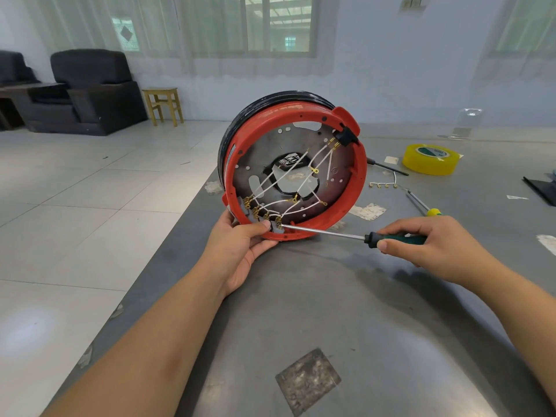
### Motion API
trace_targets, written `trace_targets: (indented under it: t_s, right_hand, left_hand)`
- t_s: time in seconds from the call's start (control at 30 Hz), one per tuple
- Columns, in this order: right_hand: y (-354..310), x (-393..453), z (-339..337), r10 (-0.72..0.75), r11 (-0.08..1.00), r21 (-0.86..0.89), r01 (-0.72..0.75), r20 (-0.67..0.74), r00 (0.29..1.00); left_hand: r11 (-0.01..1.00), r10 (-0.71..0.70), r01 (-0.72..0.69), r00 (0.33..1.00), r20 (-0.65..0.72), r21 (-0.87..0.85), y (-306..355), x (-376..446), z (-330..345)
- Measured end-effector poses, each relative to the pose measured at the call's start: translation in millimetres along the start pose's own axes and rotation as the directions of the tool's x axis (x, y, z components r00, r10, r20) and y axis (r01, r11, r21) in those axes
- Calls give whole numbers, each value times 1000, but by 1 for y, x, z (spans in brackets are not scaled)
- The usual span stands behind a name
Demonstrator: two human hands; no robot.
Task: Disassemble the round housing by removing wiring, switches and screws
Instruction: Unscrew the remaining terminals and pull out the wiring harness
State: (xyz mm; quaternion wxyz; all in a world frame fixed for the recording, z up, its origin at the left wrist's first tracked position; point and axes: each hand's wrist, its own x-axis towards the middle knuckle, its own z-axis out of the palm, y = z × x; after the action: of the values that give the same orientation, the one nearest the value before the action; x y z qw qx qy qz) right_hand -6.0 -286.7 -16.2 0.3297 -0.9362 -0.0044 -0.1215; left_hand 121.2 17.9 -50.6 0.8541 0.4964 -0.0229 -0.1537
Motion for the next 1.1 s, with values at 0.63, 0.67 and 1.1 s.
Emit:
trace_targets:
  t_s: [0.63, 0.67, 1.1]
  right_hand:
    - [6, -5, 16, -314, 920, -298, 255, -171, 934]
    - [6, -5, 17, -331, 912, -313, 266, -174, 928]
    - [9, -5, 20, -450, 843, -418, 339, -203, 870]
  left_hand:
    - [994, -23, 17, 998, -55, -108, 2, -1, -2]
    - [994, -21, 15, 998, -59, -112, 2, -1, -2]
    - [994, -19, 8, 994, -103, -108, 4, -3, 0]
